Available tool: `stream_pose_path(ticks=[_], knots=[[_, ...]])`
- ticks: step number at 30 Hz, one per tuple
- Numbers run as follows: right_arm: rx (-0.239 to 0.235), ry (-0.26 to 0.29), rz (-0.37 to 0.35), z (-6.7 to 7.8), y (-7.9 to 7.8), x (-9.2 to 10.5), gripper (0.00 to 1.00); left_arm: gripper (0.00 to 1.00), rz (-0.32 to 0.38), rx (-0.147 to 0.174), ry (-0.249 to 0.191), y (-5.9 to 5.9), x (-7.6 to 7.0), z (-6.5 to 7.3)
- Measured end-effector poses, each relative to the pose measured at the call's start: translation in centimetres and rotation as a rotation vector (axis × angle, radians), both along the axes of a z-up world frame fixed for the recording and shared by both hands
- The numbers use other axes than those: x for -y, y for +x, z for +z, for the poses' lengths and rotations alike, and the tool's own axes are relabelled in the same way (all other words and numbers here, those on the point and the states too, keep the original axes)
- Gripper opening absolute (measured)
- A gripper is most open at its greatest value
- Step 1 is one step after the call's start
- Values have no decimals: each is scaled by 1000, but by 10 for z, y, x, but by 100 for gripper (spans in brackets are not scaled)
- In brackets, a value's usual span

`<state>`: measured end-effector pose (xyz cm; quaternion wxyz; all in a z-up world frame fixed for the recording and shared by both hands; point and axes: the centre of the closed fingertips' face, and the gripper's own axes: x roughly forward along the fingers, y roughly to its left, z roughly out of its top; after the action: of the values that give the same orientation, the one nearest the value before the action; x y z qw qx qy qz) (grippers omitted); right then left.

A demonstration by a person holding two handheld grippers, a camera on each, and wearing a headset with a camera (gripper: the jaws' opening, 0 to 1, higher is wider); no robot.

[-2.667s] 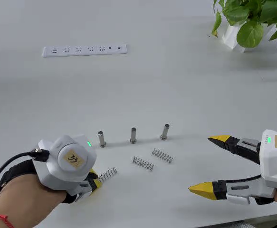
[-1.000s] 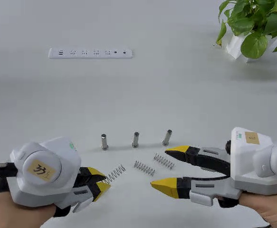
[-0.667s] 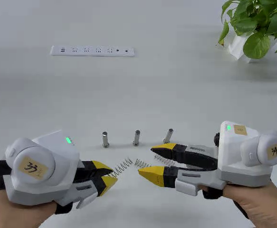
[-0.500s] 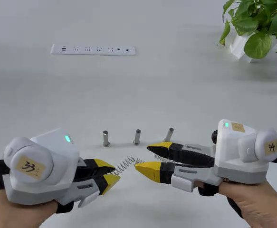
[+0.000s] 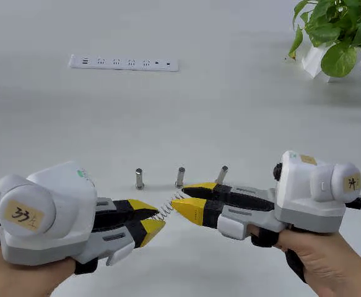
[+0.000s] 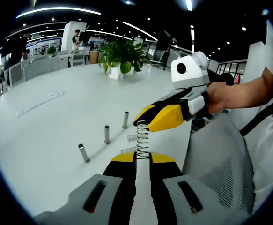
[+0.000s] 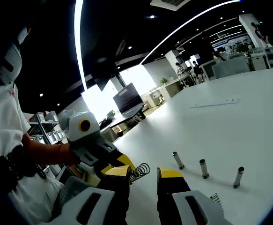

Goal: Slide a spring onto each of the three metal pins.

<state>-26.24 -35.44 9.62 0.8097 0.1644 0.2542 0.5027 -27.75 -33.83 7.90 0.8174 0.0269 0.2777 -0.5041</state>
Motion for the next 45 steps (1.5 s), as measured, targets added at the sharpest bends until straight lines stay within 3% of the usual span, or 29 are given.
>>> stream_pose_path(ticks=[10,29,45], knots=[[-27,52,-2,8,-1,-1,8,7,-2,3,-31,0,2,5],[-42,77,7,15,0,-2,8,7,-11,9,-41,1,3,9],[35,14,39,23,-2,-2,6,7,-33,13,-47,-1,8,11]])
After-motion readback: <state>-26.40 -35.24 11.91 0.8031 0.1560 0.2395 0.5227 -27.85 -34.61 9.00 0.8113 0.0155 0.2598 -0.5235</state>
